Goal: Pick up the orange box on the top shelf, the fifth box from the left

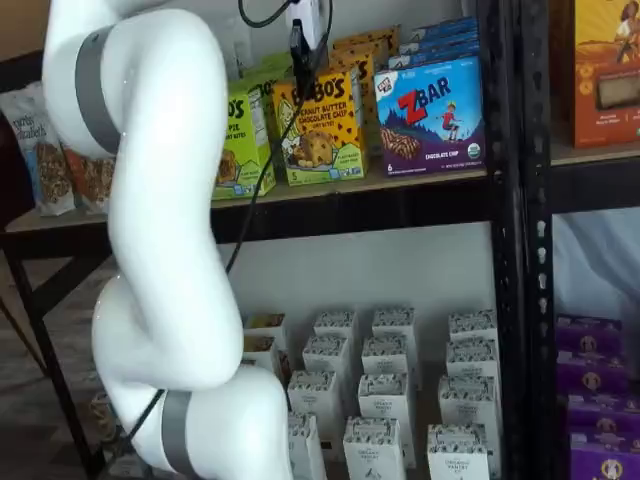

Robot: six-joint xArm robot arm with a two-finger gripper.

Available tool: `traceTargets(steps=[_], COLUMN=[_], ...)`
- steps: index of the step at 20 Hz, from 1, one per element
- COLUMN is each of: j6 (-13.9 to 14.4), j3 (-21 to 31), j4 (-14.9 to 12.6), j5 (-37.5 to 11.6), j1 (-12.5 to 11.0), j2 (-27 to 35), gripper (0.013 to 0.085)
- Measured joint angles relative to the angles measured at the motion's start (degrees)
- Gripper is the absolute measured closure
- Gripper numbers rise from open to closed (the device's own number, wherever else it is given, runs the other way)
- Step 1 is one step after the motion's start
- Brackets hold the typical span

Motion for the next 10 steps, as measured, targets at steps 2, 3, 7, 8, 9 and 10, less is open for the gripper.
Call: traceTargets(steps=[2, 3, 7, 8, 9, 10], j6=[0.34, 0.55, 1.47, 1.73, 1.97, 2.22], j3=[0.02, 0.05, -0.45, -0.57, -0.60, -0.63], j4=[0.00, -0.10, -0.88, -1.12, -1.34, -1.63], j5=[-0.25, -0.42, -0.12, 0.02, 0.07, 0.17], j1=[0.39, 0.62, 1.70, 1.99, 2.27, 2.57], j2=[0.19, 0.25, 0.79, 0.91, 0.95, 1.01], gripper=[0.0130, 0.0130, 0.0130, 0.0130, 0.0130, 0.0130])
